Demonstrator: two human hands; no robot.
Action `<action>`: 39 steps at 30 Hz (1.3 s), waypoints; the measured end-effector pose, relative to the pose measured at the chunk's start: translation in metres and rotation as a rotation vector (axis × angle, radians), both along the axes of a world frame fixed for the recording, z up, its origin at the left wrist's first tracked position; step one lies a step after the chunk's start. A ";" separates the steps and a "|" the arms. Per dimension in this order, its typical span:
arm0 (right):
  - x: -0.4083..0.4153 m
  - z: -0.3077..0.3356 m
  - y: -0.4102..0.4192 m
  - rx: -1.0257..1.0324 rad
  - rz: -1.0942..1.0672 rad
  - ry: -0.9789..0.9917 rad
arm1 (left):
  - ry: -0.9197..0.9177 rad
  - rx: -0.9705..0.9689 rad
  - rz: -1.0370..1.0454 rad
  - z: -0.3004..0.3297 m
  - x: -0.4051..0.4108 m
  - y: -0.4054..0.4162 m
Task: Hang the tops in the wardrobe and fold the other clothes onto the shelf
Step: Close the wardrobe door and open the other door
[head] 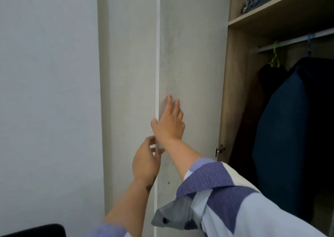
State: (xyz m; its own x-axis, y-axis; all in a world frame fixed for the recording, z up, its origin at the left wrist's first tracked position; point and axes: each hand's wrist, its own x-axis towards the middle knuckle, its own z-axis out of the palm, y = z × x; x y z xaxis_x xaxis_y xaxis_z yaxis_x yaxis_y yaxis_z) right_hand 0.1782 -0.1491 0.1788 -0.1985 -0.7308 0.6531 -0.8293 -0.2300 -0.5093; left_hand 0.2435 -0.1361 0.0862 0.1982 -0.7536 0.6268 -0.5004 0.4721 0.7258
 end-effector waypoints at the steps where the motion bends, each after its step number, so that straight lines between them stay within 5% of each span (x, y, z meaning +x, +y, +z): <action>1: -0.007 -0.001 0.005 -0.025 -0.008 0.015 | -0.017 -0.012 -0.013 0.001 -0.002 0.004; 8: -0.085 -0.007 0.067 -0.132 0.031 0.032 | -0.429 -0.197 -0.181 -0.003 -0.040 0.040; 17: -0.195 -0.020 0.138 -0.259 -0.010 -0.139 | -0.608 -0.350 -0.525 -0.018 -0.164 0.059; 23: -0.284 -0.060 0.167 -0.229 -0.607 0.347 | -0.811 -0.334 -0.609 -0.029 -0.231 0.049; 26: -0.331 -0.096 0.182 0.003 -0.946 0.598 | -0.970 -0.289 -0.539 -0.033 -0.257 0.048; 31: -0.366 -0.125 0.193 0.238 -1.043 0.764 | -1.034 -0.212 -0.521 -0.033 -0.297 0.046; 39: -0.372 -0.131 0.184 0.320 -1.120 0.789 | -0.975 -0.185 -0.494 -0.043 -0.346 0.040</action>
